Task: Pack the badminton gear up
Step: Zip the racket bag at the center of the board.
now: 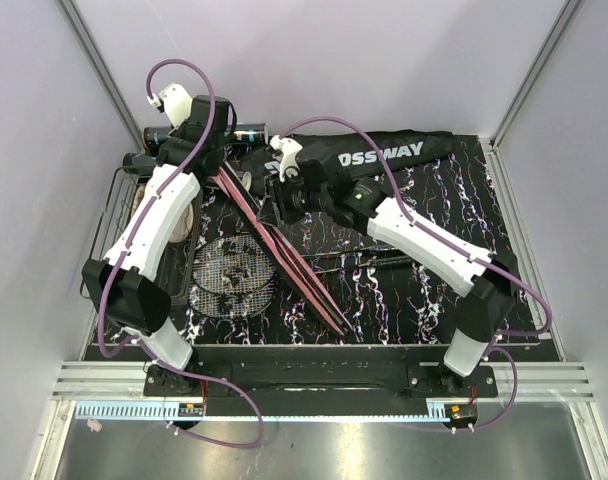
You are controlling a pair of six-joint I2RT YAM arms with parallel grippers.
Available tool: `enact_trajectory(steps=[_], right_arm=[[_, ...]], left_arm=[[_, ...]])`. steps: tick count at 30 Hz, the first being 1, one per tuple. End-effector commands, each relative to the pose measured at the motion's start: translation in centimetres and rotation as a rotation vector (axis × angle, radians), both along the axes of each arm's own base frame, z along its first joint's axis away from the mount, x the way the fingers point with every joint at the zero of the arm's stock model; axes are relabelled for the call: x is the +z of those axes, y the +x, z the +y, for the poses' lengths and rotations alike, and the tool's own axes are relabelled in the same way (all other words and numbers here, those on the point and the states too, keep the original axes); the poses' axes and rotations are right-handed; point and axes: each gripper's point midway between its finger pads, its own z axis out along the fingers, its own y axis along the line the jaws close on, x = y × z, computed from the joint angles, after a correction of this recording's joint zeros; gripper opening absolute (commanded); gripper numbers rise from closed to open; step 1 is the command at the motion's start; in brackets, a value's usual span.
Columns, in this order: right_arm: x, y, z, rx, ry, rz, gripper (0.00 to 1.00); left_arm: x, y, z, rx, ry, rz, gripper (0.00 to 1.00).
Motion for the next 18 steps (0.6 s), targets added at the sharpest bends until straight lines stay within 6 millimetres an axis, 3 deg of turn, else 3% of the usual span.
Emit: enact_trajectory(steps=[1,18], right_arm=[[1.6,-0.2,1.2,0.051,0.034,-0.024,0.36],[-0.5,2.0,0.4,-0.022,-0.076,-0.073,0.35]], left_arm=[[4.1,-0.1,-0.6,-0.014,-0.096,-0.145,0.00],[3.6,0.0,-0.9,-0.025,-0.097,-0.134,0.00]])
